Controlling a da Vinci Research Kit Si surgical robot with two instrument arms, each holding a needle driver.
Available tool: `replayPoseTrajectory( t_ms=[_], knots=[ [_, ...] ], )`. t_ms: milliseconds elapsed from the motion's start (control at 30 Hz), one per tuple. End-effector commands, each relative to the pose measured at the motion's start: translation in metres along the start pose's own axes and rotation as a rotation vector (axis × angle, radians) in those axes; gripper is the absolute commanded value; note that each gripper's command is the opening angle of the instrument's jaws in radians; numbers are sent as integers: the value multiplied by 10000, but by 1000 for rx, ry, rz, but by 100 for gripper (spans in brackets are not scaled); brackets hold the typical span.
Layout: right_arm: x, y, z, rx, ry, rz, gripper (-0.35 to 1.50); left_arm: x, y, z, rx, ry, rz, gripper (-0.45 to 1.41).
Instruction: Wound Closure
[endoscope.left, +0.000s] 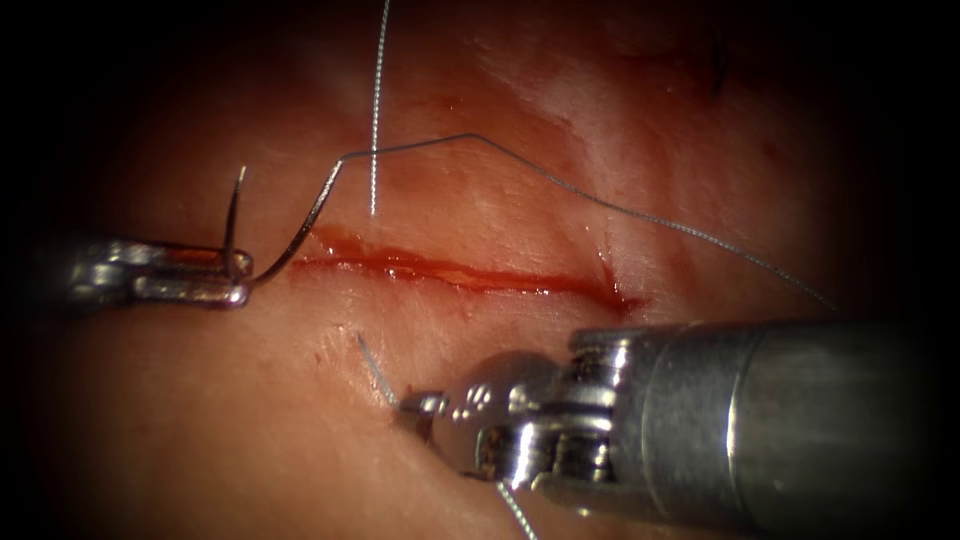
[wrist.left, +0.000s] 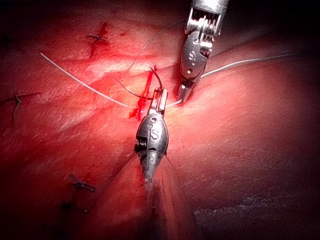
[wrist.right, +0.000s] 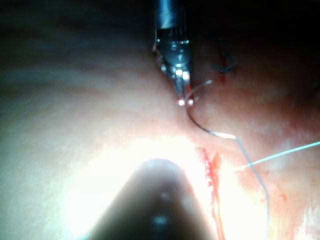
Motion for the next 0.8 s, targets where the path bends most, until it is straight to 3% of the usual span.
replayPoseTrajectory(
  t_ms=[33,400,800],
  knots=[
    [5,-7,6,10,2,-5,-35,-7,0,5,-1,1,0,-45],
    [-1,-34,-6,75,4,-35,-35,-7,0,6,0,1,0,-45],
    [-21,-48,-15,155,-59,-62,-35,-8,0,6,-1,1,0,-45]
  ],
)
